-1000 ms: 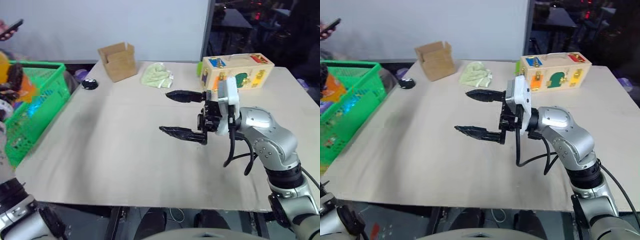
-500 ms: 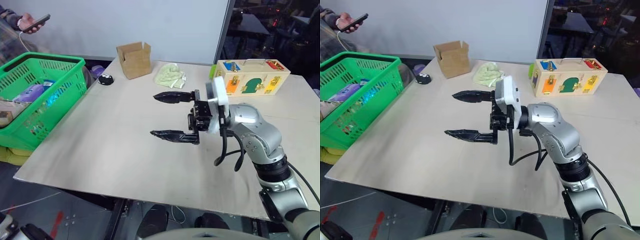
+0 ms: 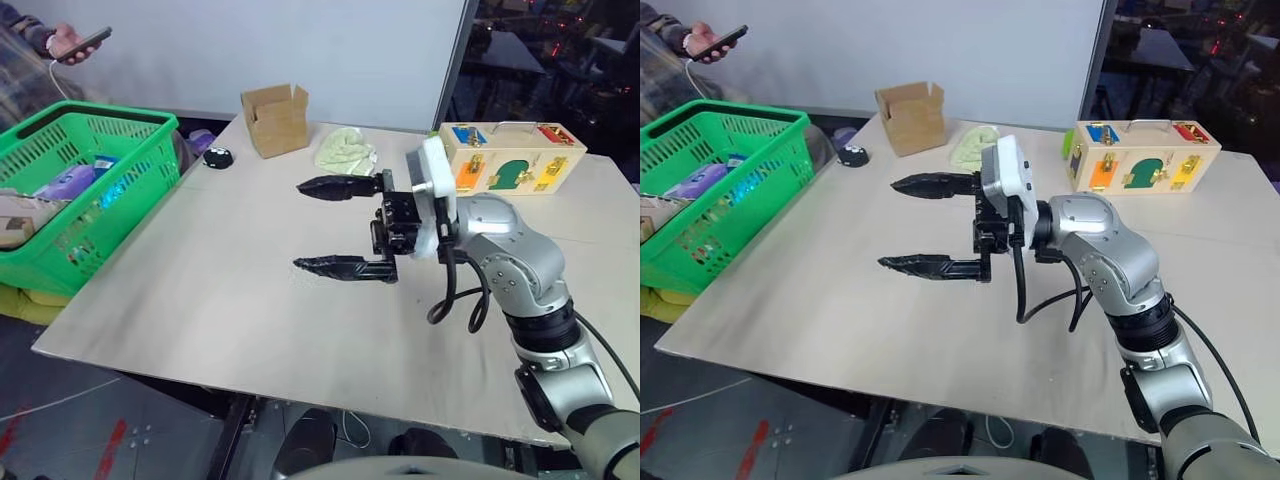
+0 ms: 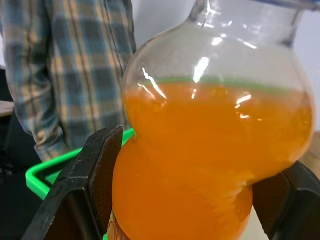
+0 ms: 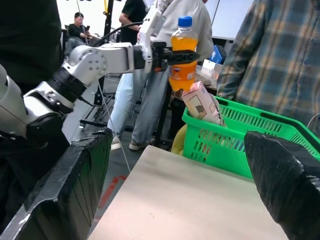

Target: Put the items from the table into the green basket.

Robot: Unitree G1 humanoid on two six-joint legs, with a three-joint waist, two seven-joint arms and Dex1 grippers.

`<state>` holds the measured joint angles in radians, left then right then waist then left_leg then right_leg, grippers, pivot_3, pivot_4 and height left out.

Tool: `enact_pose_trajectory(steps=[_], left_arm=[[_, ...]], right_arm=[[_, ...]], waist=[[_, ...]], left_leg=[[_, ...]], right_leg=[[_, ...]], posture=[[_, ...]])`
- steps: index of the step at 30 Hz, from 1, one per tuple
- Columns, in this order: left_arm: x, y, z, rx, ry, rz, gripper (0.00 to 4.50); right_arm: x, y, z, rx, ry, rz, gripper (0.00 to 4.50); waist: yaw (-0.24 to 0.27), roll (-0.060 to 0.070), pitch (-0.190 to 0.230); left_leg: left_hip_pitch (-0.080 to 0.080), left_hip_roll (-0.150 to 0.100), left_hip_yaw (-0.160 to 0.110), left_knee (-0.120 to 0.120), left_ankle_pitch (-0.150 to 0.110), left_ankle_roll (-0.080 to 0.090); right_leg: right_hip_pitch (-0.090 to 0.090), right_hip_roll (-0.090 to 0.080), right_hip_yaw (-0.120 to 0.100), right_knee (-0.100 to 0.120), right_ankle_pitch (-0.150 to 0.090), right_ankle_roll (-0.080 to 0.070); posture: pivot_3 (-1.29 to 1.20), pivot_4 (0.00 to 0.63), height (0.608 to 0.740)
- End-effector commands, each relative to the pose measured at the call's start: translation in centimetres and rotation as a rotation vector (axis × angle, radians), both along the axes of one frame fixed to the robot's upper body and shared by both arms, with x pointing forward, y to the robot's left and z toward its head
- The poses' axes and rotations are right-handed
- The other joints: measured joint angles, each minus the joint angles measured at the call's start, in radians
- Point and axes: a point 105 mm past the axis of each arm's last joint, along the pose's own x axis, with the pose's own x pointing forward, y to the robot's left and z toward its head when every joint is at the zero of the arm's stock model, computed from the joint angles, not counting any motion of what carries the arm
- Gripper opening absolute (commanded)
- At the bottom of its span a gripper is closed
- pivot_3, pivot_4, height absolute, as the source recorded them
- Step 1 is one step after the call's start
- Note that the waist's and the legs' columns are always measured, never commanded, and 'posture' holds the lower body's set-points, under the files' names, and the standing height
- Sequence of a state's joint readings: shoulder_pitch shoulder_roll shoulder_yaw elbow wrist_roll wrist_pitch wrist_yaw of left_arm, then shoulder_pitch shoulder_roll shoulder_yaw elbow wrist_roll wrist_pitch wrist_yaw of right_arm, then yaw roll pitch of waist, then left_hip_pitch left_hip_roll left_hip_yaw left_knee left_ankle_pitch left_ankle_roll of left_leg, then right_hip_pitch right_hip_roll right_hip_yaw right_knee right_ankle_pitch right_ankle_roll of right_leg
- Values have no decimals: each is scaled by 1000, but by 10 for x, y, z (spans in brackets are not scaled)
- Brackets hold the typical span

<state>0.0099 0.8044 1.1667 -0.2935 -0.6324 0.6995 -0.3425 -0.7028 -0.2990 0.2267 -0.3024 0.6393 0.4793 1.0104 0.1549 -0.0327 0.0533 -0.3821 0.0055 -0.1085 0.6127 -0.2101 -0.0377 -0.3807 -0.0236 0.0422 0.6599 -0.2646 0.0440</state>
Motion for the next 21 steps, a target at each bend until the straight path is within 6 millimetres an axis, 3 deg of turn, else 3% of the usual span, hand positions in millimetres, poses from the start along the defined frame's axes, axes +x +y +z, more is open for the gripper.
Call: enact_pose_trajectory(steps=[1,6,9,15,17,19,21], left_arm=[[-15,-1,21,113,35,7,2958],[-21,14,11,148,215,59,2958],[-16,20,9,157,233,52,2958],[25,40,-5,150,222,38,2958],[29,76,16,219,127,282,2958],[20,109,41,152,-45,498,2958],[17,120,56,116,-125,556,2958]], right_arm=[[-4,0,12,25,-48,11,4500],[-3,0,10,23,-46,9,4500],[0,0,7,22,-43,1,4500],[1,-1,3,24,-42,-16,4500],[2,-3,3,27,-39,-27,4500],[3,-4,3,28,-41,-37,4500],[0,-4,3,24,-49,-42,4500]], waist=[[2,0,0],[8,0,0],[18,1,1],[47,1,0],[57,0,0],[58,-6,-1],[53,-15,-3]], left_leg=[[0,0,0,0,0,0],[0,1,0,-1,-1,-1],[0,0,1,-1,-3,-5],[-3,2,1,-1,-4,-6],[-4,2,1,-1,-4,-6],[-8,5,0,-1,-3,-8],[-12,7,0,-1,-1,-8]], right_leg=[[0,0,0,0,-1,1],[-1,0,-1,0,-5,-1],[-2,-2,-2,-1,-5,-1],[-4,-3,-7,-1,-6,-2],[-5,-3,-9,0,-6,-2],[-8,-2,-14,-1,-5,-3],[-13,-1,-17,0,-4,-3]], posture=[[383,0,740],[384,0,740],[374,0,740],[344,0,740],[339,0,740],[329,0,740],[284,0,740]])
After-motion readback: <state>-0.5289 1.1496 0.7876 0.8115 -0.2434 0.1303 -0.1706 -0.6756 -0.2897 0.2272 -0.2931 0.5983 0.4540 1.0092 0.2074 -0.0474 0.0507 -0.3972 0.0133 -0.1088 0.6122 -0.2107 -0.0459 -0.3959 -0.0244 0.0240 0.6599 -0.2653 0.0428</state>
